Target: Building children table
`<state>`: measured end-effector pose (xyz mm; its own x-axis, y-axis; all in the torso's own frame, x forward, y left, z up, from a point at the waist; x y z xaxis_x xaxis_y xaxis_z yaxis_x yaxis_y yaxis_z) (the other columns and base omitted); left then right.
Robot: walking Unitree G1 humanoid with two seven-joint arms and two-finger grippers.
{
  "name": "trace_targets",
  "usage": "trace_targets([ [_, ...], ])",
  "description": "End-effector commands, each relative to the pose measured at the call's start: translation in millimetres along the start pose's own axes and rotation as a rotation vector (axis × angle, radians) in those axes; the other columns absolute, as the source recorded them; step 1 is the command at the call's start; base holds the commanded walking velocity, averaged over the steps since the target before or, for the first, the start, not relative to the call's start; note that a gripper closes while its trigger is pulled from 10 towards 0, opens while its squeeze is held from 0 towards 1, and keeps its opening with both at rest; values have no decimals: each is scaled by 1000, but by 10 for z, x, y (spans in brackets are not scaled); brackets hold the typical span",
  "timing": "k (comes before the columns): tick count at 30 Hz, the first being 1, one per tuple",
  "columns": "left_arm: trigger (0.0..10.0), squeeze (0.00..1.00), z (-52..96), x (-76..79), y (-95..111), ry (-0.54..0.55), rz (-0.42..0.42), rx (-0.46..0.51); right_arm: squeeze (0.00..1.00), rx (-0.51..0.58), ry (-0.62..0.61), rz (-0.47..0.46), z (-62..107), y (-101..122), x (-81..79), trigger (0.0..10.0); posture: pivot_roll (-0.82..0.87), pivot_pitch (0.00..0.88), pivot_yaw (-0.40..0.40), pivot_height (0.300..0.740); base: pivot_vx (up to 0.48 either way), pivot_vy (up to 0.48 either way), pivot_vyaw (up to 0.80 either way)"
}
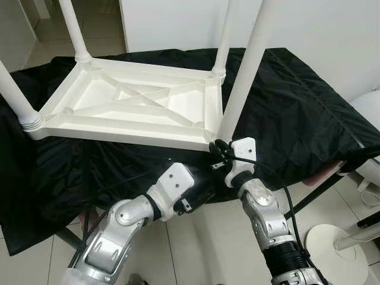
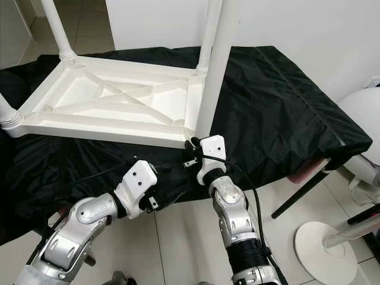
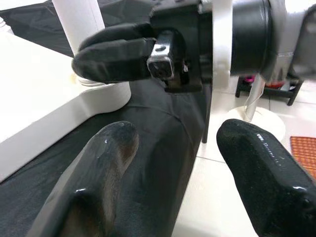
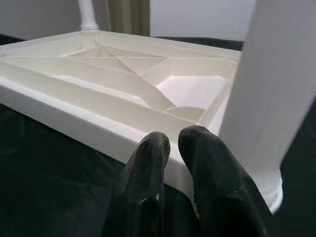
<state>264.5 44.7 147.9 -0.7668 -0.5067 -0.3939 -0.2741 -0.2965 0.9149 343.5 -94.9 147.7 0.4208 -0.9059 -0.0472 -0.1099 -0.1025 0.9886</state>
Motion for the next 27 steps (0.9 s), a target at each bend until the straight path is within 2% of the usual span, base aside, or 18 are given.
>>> trace_targets([
  [1, 10000, 0, -16, -91, -6, 96, -27, -12, 0, -11, 18, -11, -9, -16, 15, 10000, -41, 60, -40, 740, 0, 0, 0],
  [4, 10000, 0, -47, -162, -12, 141, -58, -24, 0, -9, 51, -22, -37, 15, 34, 10000, -41, 61, -39, 740, 0, 0, 0],
  [5, 10000, 0, -69, -232, 13, 176, -69, -15, 0, -10, 47, -20, -59, 37, 104, 10000, -42, 63, -37, 740, 0, 0, 0],
  [6, 10000, 0, -69, -232, 13, 176, -69, -15, 0, -10, 47, -20, -59, 37, 104, 10000, -42, 63, -37, 740, 0, 0, 0],
  [8, 10000, 0, -112, -341, 71, 223, -82, 8, 0, -15, 4, 8, -91, 61, 270, 10000, -40, 66, -35, 740, 0, 0, 0],
  [9, 10000, 0, -112, -341, 71, 223, -82, 8, 0, -15, 4, 8, -91, 61, 270, 10000, -40, 66, -35, 740, 0, 0, 0],
  [13, 10000, 0, -269, -494, 241, 269, -120, 62, 0, -25, -71, 23, -97, 77, 499, 10000, -36, 71, -34, 740, 0, 0, 0],
  [18, 10000, 0, -403, -614, 348, 300, -113, 103, 0, -36, -138, 31, -63, 62, 648, 10000, -51, 71, -20, 740, 0, 0, 0],
  [23, 10000, 0, -464, -665, 347, 317, -100, 101, 0, -37, -167, 38, -49, 59, 725, 10000, -57, 72, -15, 740, 0, 0, 0],
  [24, 10000, 0, -519, -704, 298, 337, -111, 64, 0, -35, -204, 43, -19, 63, 819, 10000, -61, 73, -12, 740, 0, 0, 0],
  [25, 10000, 0, -519, -704, 298, 337, -111, 64, 0, -35, -204, 43, -19, 63, 819, 10000, -61, 73, -12, 740, 0, 0, 0],
  [26, 10000, 0, -563, -739, 237, 355, -126, 20, 0, -30, -256, 47, 20, 77, 939, 10000, -64, 72, -10, 740, 0, 0, 0],
  [27, 10000, 0, -563, -739, 237, 355, -126, 20, 0, -30, -256, 47, 20, 77, 939, 10000, -64, 72, -10, 740, 0, 0, 0],
])
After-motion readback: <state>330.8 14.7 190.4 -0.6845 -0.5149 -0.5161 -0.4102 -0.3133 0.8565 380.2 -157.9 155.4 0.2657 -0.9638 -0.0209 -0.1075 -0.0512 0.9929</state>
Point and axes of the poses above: a point about 5 cm out from each wrist's last joint towards the gripper, its own z axis pointing back from the gripper into the wrist, its own y axis along the axis of the wrist's last joint, x = y × z, the point moved 3 cm from there along -z, pointing out of the wrist towards the gripper, and after that the axes turned 7 degrees about -z, right-handed, at the moved point
